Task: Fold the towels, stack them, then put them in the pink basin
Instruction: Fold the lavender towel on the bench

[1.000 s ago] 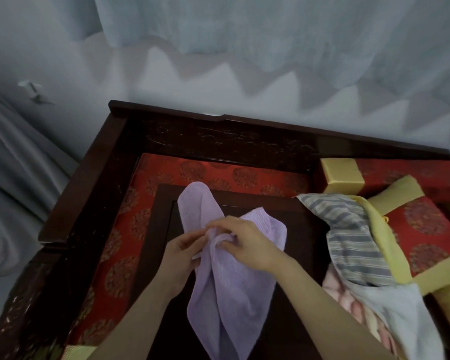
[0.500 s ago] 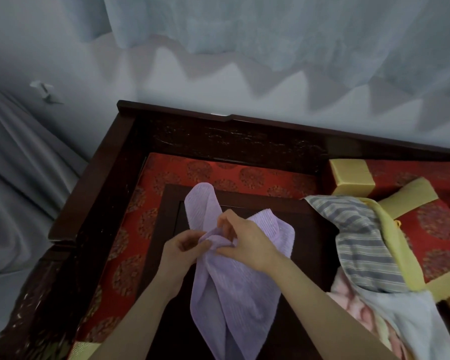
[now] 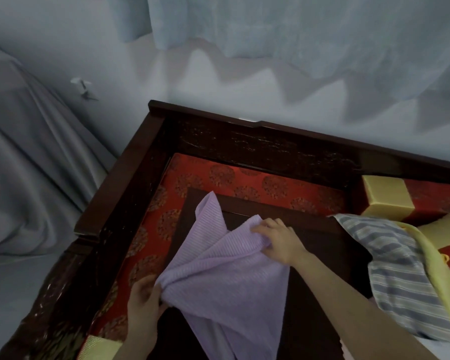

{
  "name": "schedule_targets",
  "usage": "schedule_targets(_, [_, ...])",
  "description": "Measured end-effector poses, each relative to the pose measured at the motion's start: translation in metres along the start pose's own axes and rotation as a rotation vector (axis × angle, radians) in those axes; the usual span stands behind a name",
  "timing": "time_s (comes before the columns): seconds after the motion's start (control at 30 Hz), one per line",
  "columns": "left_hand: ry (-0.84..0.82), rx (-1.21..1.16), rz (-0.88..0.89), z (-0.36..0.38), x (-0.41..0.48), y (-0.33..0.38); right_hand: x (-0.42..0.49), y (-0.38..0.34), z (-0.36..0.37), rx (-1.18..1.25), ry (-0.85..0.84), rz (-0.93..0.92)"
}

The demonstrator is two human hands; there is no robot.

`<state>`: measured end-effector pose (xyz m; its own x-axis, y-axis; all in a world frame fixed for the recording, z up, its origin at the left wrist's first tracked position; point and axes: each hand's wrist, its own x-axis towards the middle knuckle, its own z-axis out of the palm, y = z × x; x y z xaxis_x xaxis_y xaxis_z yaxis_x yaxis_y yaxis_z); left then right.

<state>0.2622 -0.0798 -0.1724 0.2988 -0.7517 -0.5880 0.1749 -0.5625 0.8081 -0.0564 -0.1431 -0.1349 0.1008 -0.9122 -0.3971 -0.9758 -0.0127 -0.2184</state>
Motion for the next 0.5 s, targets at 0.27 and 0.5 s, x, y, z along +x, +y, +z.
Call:
schedule_targets(0.27, [-0.003,0.216,0.104,0.008,0.016,0.009,0.032,0.02,-0.027,0.133,-0.238,-0.058])
schedule_targets(0.5, [0.003,0.143,0.031,0.005,0.026,0.004,0.098,-0.032,-0.074,-0.047,0.004,-0.267])
